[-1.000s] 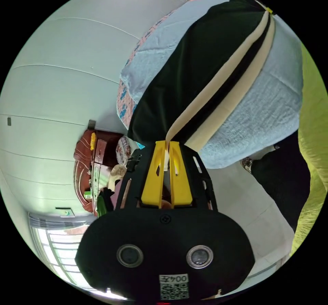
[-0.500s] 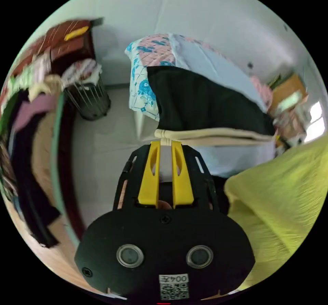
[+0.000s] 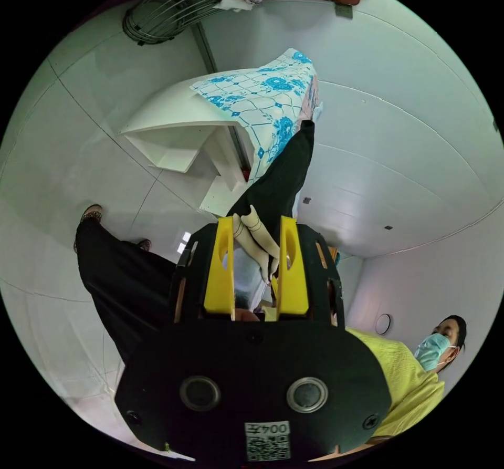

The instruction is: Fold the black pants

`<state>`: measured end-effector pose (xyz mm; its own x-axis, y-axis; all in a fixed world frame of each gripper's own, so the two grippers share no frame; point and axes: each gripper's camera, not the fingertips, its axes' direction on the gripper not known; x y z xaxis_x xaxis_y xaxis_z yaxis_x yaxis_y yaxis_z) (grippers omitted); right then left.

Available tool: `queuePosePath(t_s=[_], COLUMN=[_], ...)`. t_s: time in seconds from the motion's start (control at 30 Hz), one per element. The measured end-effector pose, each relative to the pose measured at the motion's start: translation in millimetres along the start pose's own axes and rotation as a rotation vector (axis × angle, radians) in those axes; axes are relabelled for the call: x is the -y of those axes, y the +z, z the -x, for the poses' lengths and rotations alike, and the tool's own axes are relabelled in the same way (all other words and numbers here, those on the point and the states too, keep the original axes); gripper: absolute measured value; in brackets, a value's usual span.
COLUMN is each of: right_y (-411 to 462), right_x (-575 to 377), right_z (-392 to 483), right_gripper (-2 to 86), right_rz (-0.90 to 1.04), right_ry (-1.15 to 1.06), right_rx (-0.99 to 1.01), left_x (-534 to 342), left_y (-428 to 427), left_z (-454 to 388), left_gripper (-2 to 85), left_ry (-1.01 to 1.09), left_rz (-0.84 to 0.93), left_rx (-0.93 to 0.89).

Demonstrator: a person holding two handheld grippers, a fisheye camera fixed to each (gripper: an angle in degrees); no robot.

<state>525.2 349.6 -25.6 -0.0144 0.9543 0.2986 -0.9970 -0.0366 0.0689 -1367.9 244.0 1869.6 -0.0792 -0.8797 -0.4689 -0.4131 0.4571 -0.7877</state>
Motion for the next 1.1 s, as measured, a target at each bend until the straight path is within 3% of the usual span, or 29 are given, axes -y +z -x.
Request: queuePosePath(t_s=[0.47, 0.63, 0.8, 1.1], right_y=[-55.9, -60.0, -97.7, -98.1], right_x=[31.3, 49.7, 47.0, 37.4], right_z=[-8.1, 2.9, 58.3, 37.4], right_gripper=[9.9, 1.1, -0.5, -0.3], right_rz=[-0.109, -0.088, -0.135, -0.074], right_ry=[0.152, 0.156, -0.013, 0.081], right_rx=[-0.054, -0.095, -0.201, -0.268], left_x=[27.1, 20.7, -12.2, -24.0], left_y=[-3.8, 2.6, 6.1, 71.6], left_z=[2.5, -30.2, -88.9, -35.9], left_gripper=[7.3, 3.2, 2.4, 4.5], left_ry=[0.006, 0.156, 0.462, 0.366], left_rz=[0.034, 0.040, 0.088, 0.123], left_rx=[-0.027, 0.070, 0.207, 0.280])
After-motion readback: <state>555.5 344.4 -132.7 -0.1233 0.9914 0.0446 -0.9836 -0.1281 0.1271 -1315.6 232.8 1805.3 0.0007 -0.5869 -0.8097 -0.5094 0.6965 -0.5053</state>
